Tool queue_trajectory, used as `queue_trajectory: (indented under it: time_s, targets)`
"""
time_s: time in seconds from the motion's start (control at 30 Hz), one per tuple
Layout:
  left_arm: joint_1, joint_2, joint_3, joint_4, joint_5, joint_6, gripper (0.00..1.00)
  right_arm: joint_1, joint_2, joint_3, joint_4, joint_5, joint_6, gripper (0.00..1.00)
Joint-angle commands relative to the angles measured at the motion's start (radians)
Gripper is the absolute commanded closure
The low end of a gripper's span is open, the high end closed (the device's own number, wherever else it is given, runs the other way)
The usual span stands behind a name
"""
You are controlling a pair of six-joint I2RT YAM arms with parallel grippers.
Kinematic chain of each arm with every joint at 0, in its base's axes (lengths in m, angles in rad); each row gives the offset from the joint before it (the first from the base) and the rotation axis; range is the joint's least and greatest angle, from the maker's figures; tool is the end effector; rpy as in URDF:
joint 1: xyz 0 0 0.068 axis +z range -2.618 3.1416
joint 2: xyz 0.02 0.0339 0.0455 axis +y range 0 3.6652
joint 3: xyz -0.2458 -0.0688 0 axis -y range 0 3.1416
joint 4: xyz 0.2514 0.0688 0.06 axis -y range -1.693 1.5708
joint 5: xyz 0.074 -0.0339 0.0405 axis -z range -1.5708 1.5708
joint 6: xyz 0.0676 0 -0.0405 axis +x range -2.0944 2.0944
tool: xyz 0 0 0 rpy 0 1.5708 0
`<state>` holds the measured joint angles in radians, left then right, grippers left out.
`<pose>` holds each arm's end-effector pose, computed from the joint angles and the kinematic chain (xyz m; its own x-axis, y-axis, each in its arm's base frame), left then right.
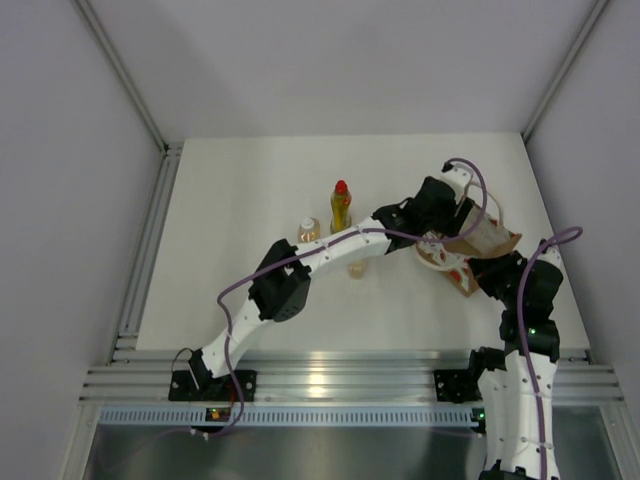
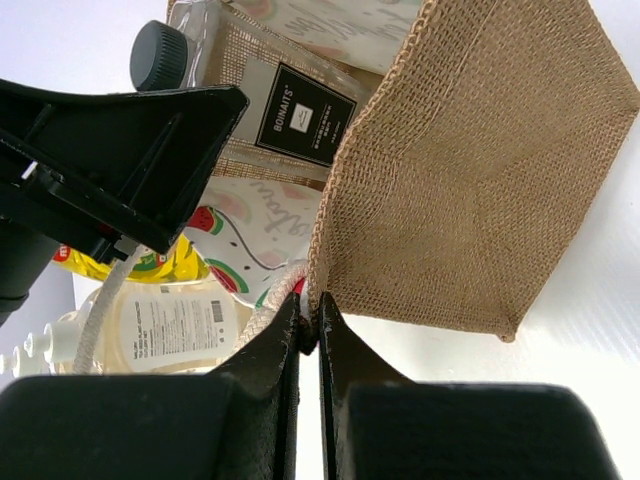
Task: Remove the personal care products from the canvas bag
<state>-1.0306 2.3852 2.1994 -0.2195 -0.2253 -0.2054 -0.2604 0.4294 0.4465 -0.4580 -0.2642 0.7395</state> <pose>0.3141 -0.4944 0.2396 -0.3475 0.1929 -0.9176 0.6736 0.7321 -0.1012 0.1715 -0.0274 0.2207 -0.2910 0.7508 -0.5930 0.2929 0.6600 0.6918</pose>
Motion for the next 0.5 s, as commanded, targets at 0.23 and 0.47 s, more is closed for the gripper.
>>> queue_trajectory:
  time_s: [0.23,0.47]
  targets:
    - [0.007,0.057,0.043,0.134,-0.022,0.04,0.35,-0.005,0.008,0.04,0.062,-0.007,-0.022,1.0]
    - [0.007,0.088,0.072,0.149,-0.02,0.06,0.71,-0.005,0.019,0.046,0.064,-0.006,-0.025,1.0]
